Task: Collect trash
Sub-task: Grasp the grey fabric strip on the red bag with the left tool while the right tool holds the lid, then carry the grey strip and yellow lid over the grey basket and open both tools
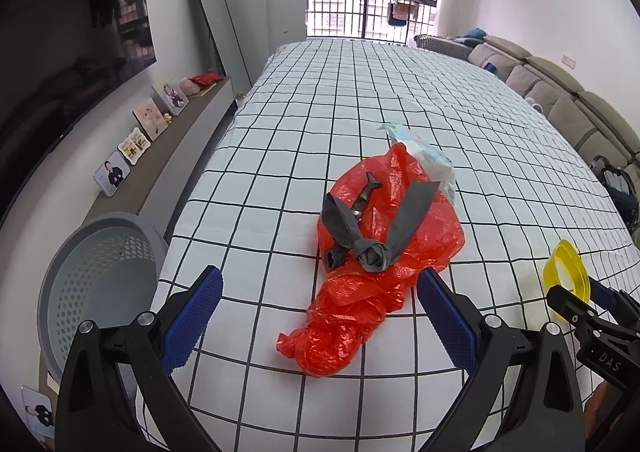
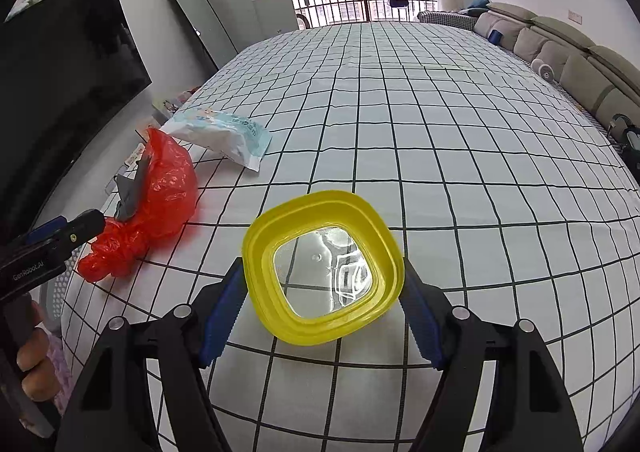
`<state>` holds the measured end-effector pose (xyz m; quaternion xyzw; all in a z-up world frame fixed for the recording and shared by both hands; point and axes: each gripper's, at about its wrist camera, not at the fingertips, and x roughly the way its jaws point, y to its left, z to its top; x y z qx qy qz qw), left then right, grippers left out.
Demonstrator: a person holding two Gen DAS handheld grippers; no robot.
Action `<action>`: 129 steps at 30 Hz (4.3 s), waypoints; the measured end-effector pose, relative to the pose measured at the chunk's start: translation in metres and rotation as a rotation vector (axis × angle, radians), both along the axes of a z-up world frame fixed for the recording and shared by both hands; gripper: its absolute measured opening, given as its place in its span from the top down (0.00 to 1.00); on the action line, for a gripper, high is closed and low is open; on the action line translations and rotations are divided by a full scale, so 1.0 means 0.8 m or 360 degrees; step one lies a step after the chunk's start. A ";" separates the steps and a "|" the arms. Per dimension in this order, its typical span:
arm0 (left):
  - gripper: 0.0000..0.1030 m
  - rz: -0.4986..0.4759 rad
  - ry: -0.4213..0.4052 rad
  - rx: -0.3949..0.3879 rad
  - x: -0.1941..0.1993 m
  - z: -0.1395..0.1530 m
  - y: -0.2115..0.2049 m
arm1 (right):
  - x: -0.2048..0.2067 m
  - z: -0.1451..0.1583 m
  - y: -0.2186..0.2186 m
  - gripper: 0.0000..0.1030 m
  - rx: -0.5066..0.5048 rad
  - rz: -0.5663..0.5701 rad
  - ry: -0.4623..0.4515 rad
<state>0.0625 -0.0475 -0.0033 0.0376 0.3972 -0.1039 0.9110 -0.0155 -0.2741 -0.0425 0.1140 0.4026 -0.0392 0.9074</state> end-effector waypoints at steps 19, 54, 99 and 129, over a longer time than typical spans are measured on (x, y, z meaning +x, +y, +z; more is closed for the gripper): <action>0.49 -0.0142 0.0068 0.0012 0.028 -0.023 -0.029 | 0.010 -0.016 0.003 0.31 0.0029 0.0015 0.0033; 0.86 -0.0015 -0.0041 -0.0037 -0.022 0.024 0.063 | 0.001 0.020 0.073 0.31 0.0034 0.0176 -0.0018; 0.86 0.0644 0.0196 -0.0057 0.019 -0.087 0.372 | 0.174 -0.029 0.476 0.31 -0.0071 0.1098 0.0207; 0.45 0.0757 0.0159 -0.0053 0.003 -0.079 0.386 | 0.170 -0.026 0.461 0.27 -0.0031 0.1080 0.0175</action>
